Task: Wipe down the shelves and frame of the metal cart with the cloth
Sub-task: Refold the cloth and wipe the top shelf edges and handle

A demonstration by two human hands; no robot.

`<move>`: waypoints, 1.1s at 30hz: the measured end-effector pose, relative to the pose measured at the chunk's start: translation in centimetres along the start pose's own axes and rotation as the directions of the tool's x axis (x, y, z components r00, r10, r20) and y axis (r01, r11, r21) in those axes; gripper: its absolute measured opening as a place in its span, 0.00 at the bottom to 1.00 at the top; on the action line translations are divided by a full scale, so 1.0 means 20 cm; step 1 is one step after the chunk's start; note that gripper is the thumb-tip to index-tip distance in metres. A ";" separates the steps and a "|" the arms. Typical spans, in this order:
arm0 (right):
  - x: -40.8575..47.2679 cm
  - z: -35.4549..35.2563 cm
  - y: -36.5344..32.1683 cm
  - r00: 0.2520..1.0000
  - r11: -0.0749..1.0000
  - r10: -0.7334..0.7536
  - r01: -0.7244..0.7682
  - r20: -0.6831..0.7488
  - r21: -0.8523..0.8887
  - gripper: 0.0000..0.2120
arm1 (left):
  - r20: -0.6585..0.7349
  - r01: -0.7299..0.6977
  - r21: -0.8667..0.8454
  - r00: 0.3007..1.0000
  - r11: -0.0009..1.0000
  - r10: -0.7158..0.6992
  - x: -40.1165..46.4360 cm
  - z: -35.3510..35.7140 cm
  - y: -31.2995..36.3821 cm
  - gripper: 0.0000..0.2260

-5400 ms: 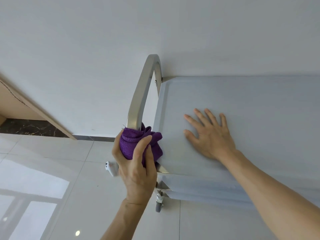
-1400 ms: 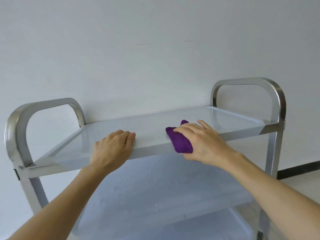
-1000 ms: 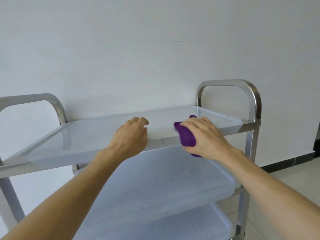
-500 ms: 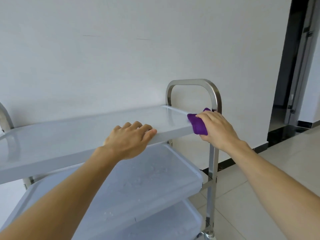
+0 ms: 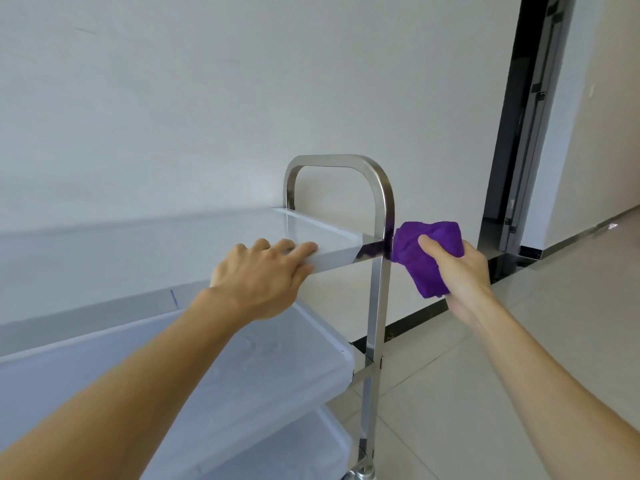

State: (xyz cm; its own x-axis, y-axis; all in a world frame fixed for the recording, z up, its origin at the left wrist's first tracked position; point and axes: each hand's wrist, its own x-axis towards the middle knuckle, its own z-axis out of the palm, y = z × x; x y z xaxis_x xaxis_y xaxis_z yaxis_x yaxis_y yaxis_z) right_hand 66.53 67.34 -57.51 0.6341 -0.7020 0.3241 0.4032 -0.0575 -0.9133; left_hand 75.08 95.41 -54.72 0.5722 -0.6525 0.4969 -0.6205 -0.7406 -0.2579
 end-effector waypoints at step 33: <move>-0.06 0.30 0.56 0.997 0.919 -0.078 0.063 -0.023 -0.389 0.25 | -0.184 -0.015 0.185 0.982 0.983 0.050 -0.02 0.05 0.02 0.19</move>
State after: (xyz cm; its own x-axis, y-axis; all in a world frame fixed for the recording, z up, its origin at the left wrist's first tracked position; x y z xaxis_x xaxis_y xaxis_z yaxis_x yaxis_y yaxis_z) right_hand 74.12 71.79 -66.69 0.5853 -0.7118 0.3883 0.1533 -0.3731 -0.9150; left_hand 75.03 95.19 -55.88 0.4324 -0.6478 0.6272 -0.5190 -0.7476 -0.4144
